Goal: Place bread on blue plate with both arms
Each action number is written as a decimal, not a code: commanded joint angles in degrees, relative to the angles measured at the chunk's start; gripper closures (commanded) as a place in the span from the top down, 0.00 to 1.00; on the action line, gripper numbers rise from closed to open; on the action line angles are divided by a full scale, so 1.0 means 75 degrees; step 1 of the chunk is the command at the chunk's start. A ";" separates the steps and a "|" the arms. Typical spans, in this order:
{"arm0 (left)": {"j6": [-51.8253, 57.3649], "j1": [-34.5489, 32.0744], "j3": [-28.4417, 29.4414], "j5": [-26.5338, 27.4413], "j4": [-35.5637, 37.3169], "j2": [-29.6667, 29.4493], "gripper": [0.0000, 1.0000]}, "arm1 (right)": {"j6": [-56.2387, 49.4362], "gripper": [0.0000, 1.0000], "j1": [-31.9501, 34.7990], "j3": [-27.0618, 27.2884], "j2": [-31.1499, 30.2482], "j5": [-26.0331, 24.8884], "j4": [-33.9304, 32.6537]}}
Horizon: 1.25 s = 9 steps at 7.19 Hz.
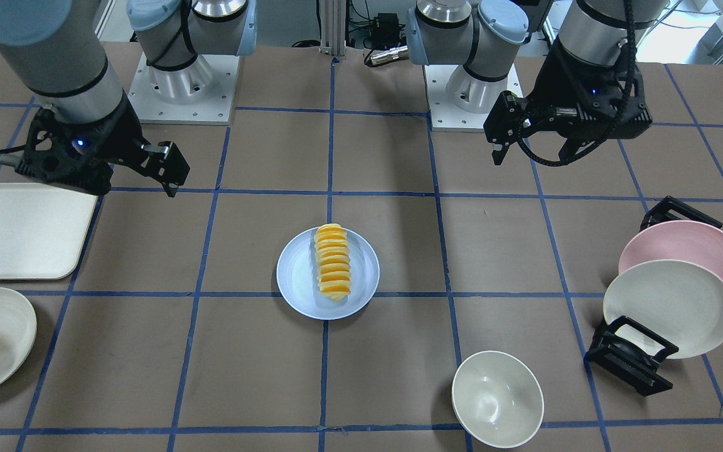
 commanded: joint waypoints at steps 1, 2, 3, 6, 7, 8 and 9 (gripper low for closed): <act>0.0005 0.0011 0.0014 0.0100 -0.0275 -0.0065 1.00 | 0.0026 1.00 0.0054 -0.0006 -0.0408 0.0524 0.0250; 0.0016 0.0057 0.0096 0.0101 -0.0486 -0.0077 1.00 | -0.0020 1.00 0.0066 0.0018 -0.0397 0.0807 0.0238; 0.0016 0.0069 0.0131 0.0089 -0.0477 -0.0146 1.00 | -0.0020 1.00 0.0055 0.0041 -0.0396 0.0809 0.0238; 0.0016 0.0034 0.0132 0.0101 -0.0489 -0.0147 1.00 | -0.0044 1.00 0.0066 0.0065 -0.0373 0.0704 0.0097; 0.0016 0.0023 0.0120 0.0101 -0.0500 -0.0159 1.00 | -0.0032 1.00 0.0066 0.0065 -0.0373 0.0704 0.0097; 0.0016 -0.0012 -0.0031 0.0101 -0.0477 -0.0124 1.00 | -0.0032 1.00 0.0055 0.0065 -0.0373 0.0692 0.0086; 0.0028 -0.0013 0.0003 0.0112 -0.0442 -0.0135 1.00 | -0.0021 1.00 0.0055 0.0065 -0.0373 0.0692 0.0086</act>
